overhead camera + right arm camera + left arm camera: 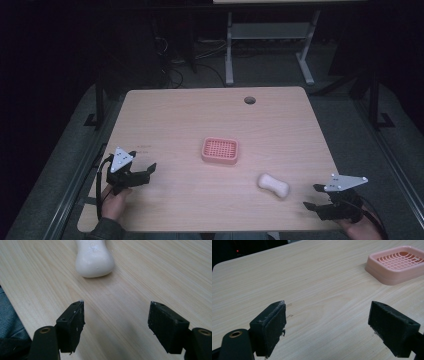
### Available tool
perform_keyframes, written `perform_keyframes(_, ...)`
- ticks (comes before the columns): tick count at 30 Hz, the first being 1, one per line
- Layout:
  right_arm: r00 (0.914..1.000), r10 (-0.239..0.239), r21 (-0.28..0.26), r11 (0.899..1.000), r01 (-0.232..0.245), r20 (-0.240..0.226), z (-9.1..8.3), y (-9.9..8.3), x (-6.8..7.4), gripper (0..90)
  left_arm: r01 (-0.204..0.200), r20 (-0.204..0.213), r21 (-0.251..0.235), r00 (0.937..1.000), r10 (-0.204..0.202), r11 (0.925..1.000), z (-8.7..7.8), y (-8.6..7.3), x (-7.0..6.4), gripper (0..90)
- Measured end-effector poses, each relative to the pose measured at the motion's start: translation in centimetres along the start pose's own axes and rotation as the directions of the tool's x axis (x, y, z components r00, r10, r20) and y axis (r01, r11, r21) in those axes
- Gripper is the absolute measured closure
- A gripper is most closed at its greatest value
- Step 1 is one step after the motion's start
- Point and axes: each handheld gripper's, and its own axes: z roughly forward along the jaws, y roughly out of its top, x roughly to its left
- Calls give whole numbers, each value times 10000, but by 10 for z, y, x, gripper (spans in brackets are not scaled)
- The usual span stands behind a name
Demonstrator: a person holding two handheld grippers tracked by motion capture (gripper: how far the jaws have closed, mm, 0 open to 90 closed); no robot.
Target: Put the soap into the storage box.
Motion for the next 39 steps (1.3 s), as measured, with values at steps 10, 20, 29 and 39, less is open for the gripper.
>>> perform_keyframes(10, 9997, -238, 3, 9997, 239, -70, 2, 5, 4, 285, -49, 38, 11, 10000, 49, 10000, 0, 0, -1, 141)
perform_keyframes(20, 9984, -553, 261, 9981, 556, -106, 6, 14, 7, 278, -17, 3, 2, 10000, 17, 10000, 0, 0, 0, 141)
perform_keyframes(29, 9963, -811, 702, 9941, 829, -289, 10, 30, 11, 270, -87, 37, 30, 10000, 87, 10000, 0, 0, -2, 141)
perform_keyframes(39, 9949, -889, 996, 9906, 933, -473, 13, 44, 11, 231, -75, 33, 32, 10000, 75, 10000, 0, 0, -1, 141)
